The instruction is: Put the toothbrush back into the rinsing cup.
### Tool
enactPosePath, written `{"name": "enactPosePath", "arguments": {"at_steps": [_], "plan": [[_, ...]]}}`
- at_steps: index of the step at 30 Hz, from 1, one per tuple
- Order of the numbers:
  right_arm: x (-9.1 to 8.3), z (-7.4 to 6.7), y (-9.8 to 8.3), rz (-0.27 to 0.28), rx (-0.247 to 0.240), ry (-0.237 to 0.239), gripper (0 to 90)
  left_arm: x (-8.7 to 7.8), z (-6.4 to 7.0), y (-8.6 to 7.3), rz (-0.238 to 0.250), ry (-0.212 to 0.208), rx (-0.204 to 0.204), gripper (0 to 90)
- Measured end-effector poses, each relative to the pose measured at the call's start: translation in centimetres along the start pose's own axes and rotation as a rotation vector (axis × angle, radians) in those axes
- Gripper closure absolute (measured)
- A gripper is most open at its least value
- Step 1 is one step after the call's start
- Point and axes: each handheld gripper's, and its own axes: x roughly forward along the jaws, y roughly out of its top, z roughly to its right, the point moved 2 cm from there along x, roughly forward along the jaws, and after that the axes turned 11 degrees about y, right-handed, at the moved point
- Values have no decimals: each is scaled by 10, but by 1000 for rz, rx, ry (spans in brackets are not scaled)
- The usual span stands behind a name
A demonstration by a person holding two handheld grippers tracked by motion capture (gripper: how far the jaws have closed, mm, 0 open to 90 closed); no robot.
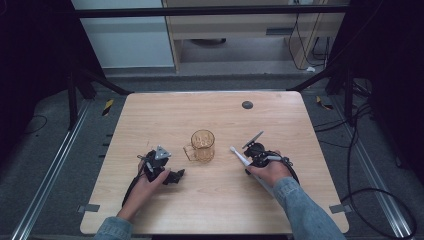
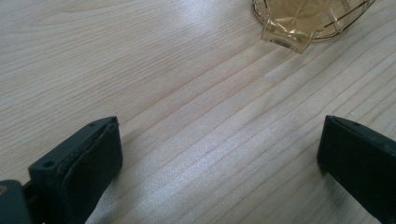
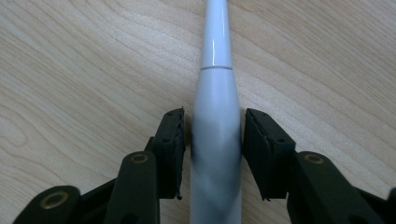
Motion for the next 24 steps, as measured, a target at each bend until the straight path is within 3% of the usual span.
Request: {"name": "enactPosePath", "arguments": {"at_steps": [3,10,22,24], "plan": [[0,-1,1,-3,0,0,660,0,0,0,0,0,0,0],[-2,0,1,-9,-2,11,668,0,0,0,0,0,0,0],[-23,6,7,14,-10,13,671,0,0,0,0,0,0,0],[-27,7,9,21,6,20,671,0,0,0,0,0,0,0]]}}
